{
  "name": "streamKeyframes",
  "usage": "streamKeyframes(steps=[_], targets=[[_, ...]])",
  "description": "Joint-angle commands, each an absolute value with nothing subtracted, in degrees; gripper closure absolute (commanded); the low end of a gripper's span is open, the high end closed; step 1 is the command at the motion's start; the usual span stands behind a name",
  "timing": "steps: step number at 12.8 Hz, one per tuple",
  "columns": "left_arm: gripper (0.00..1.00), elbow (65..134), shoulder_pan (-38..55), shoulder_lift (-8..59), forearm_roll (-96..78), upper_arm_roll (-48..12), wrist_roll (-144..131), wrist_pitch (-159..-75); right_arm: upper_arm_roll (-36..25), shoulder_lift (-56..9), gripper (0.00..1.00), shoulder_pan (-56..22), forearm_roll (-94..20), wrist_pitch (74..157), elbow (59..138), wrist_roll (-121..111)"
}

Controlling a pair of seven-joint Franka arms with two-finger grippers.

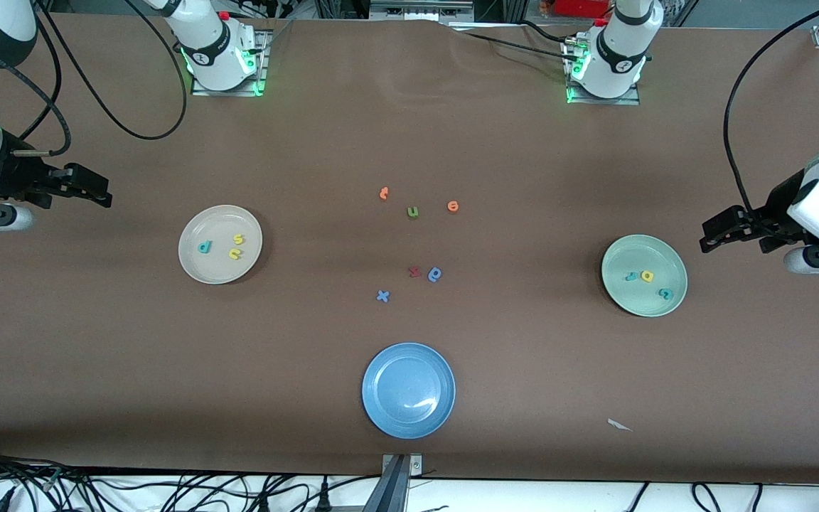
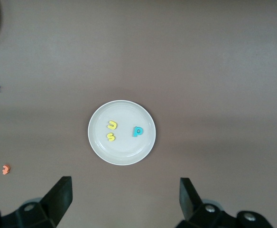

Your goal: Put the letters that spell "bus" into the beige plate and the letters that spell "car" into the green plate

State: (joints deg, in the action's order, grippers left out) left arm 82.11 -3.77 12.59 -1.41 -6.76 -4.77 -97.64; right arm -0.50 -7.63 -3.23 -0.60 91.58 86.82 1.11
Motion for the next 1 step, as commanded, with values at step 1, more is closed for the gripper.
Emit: streamKeyframes(steps=[1], targets=[[0.0, 81.5, -3.8, 12.1, -2.3, -6.7, -3.7, -96.4, -0.6, -7.8, 0.0, -3.3, -1.3, 90.2, 85.3, 0.1]])
